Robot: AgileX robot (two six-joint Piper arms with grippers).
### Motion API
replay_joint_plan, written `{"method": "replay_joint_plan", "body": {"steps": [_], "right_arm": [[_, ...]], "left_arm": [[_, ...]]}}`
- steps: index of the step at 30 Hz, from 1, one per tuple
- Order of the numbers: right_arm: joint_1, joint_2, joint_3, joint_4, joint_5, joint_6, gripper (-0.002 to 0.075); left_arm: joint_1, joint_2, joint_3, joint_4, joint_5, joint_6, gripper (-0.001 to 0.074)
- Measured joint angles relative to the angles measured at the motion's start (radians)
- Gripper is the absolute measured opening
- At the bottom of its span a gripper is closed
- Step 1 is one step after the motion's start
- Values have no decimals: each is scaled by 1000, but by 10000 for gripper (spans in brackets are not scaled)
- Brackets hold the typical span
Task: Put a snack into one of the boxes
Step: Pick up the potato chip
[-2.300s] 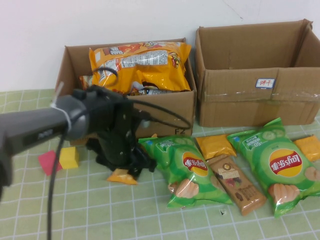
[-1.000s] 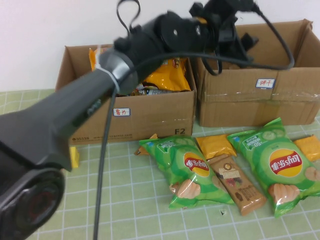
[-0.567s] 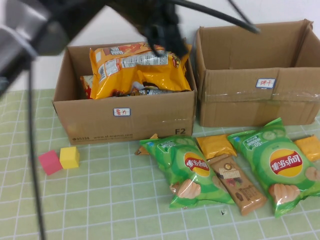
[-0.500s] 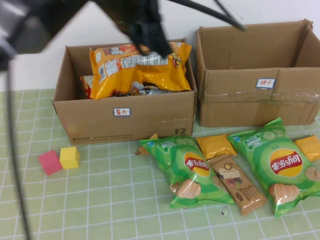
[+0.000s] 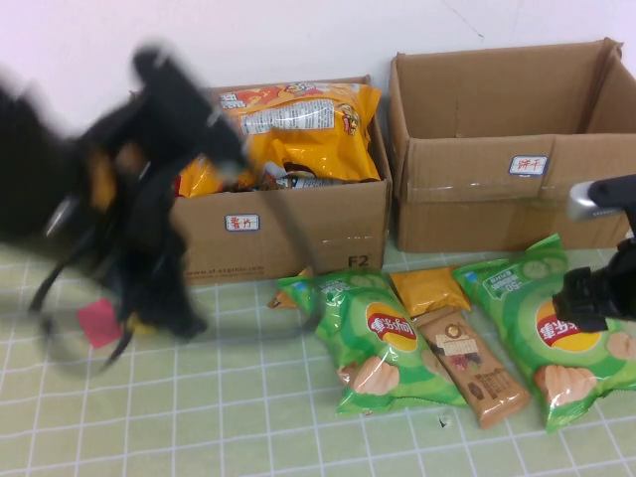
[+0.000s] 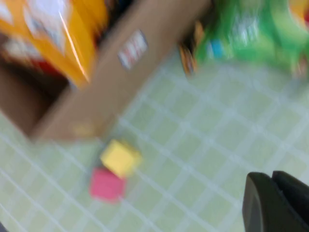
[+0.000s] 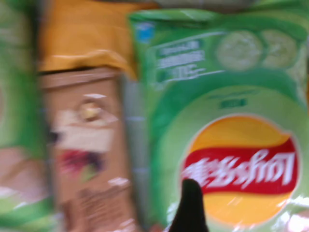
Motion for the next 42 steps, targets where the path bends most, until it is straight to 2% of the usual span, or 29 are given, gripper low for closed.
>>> {"method": "replay_joint_plan", "body": {"steps": [5,9,13,19,23,26,31,36,42], "right_arm": [[-73,170,-130,-49,93,57,526],[-117,245,-177,8,101,33,527],[-127,289,-182,165,111,-112,519],[-133,331,-193,438,145,-420,478],[-133,336,-197,480,158,-468,344],[-133,334,-204,509,172,-470,188],[-135,319,-206,560,205,-476,155],[-133,258,-197,631,273,-492,62],[-133,99,-187,898,415,-656,39]], "left_arm": [[0,-187,241,-4,-42,-20,0],[0,-310,352,-17,-86,-48,0],[0,-397,395,-21,-95,-79,0],[0,-465,399,-30,-97,-87,0],[0,-481,399,-45,-97,-87,0],[0,-482,399,-55,-97,-87,0],[0,-482,399,-57,-97,-87,0],[0,-482,399,-57,-105,-87,0],[0,-482,399,-57,-120,-89,0]]}}
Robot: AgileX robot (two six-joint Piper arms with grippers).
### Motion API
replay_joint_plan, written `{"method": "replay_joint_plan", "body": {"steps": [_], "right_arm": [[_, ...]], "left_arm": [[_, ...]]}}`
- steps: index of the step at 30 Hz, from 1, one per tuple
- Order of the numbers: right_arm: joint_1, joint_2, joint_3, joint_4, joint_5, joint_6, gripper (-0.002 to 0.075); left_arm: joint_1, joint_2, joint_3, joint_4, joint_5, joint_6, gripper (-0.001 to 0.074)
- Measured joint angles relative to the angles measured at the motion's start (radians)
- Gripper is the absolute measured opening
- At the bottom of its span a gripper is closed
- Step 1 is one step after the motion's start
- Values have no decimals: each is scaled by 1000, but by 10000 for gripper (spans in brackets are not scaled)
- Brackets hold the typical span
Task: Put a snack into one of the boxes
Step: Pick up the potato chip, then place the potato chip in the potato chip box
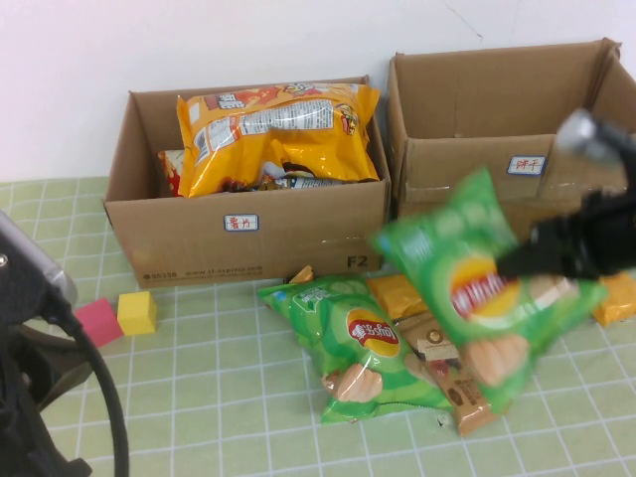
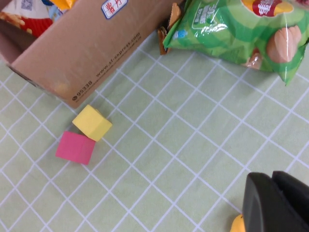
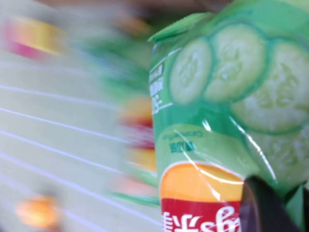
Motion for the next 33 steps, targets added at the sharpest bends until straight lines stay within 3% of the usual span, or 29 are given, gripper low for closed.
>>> {"method": "replay_joint_plan", "body": {"steps": [6,10,18,25,33], "right_arm": [[15,-104,-54,399,99,-217,32],[62,-101,-159,596,57,-303,30],[265,82,-461,715,-186,-366,30],[416,377,-741,757,-303,-409,29],[509,638,-1007,770,-473,-446,29]], "left_arm": [[0,0,0,4,14,-20,0],[0,-5,0,86,84,-109,0],[0,-143,2,408,180,-369,0],[0,-294,2,407,190,-392,0],[0,-374,2,380,231,-392,0]]}}
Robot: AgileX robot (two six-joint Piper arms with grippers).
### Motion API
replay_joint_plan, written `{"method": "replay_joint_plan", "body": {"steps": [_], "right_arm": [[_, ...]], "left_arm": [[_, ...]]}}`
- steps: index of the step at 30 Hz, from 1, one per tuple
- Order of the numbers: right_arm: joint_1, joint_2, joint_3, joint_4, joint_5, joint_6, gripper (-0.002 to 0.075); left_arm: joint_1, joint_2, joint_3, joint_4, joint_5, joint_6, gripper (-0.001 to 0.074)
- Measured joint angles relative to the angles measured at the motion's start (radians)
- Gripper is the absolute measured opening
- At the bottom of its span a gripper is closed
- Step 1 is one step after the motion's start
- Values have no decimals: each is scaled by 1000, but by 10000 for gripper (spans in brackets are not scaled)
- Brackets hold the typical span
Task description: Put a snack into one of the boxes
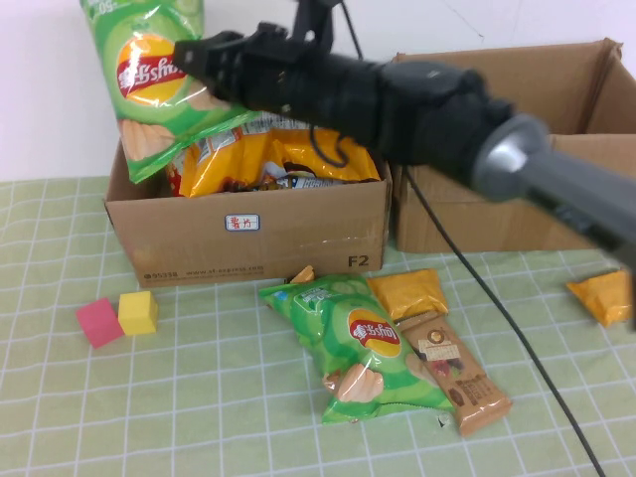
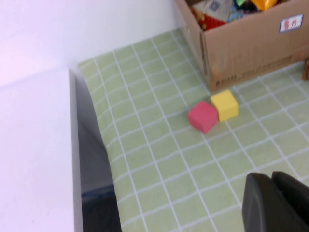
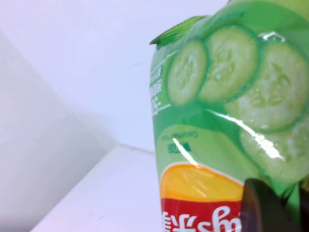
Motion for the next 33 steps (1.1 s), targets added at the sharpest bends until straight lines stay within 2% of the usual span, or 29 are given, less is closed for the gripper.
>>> {"method": "replay_joint_plan", "body": {"steps": [4,7,9,14,16,19,25,28,30,31,33], "right_arm": [[19,102,-112,11,-71,-31,33],[22,164,-158,15,-126,-62,85],[22,188,-168,20,-150,-86,169],[22,203,-170,24,-178,-105,496],[24,199,-170,24,-180,-110,552],[26,184,-170,24,-194,-127,585],[26,130,-170,30,-229,-172,596],[26,101,-170,31,-233,-183,574],[26,81,-170,31,-213,-188,510],[26,70,-170,31,-189,-190,447],[26,39,-170,17,-121,-191,269]], "left_arm": [[0,0,0,-11,35,4,0],[0,0,0,-11,39,6,0],[0,0,0,-13,39,6,0],[0,0,11,-29,39,6,0],[0,0,25,-31,37,6,0],[0,0,54,-38,35,3,0],[0,0,85,-49,35,2,-2],[0,0,87,-49,19,1,-2],[0,0,87,-49,-4,1,-2],[0,0,87,-49,-21,1,-2],[0,0,87,-43,-56,3,-2]]}}
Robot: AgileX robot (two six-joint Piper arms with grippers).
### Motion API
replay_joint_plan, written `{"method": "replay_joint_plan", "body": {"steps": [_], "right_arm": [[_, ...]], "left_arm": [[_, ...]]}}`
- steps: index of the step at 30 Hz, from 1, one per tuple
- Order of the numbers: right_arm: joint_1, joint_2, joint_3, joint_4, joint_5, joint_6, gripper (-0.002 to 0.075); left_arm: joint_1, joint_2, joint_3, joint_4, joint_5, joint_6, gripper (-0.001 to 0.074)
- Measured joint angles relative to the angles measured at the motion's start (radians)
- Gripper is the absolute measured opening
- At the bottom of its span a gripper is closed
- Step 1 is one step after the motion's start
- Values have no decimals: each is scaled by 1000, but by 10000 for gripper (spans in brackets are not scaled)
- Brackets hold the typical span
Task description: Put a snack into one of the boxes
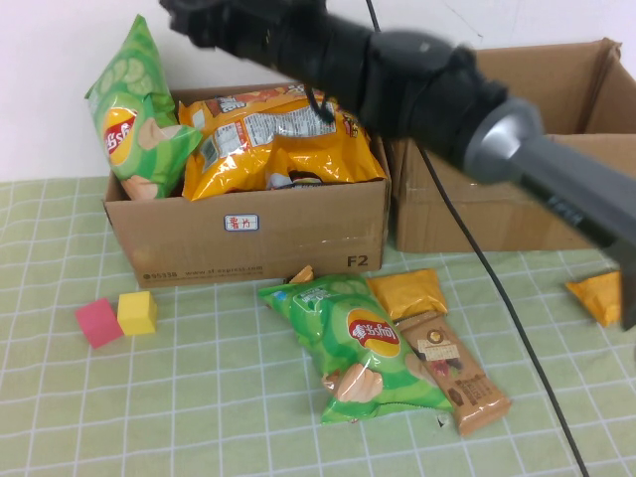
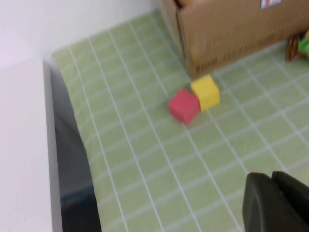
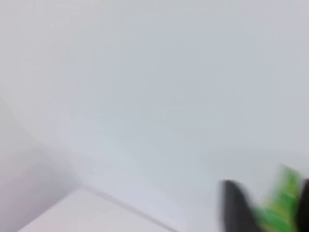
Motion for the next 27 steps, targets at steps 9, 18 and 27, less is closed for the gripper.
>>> {"method": "replay_joint_plan", "body": {"steps": [9,18,27], "right_arm": [[3,-212,-10,-768,569,385,19],[1,-276,7,-1731,1038,1108,13],[-3,-466,284,-1851,1028,1337,12]], "left_arm": [[0,0,0,65,-238,-48,-2],[0,0,93,115,-302,-100,-1],[0,2,297,122,-301,-200,-1]]}}
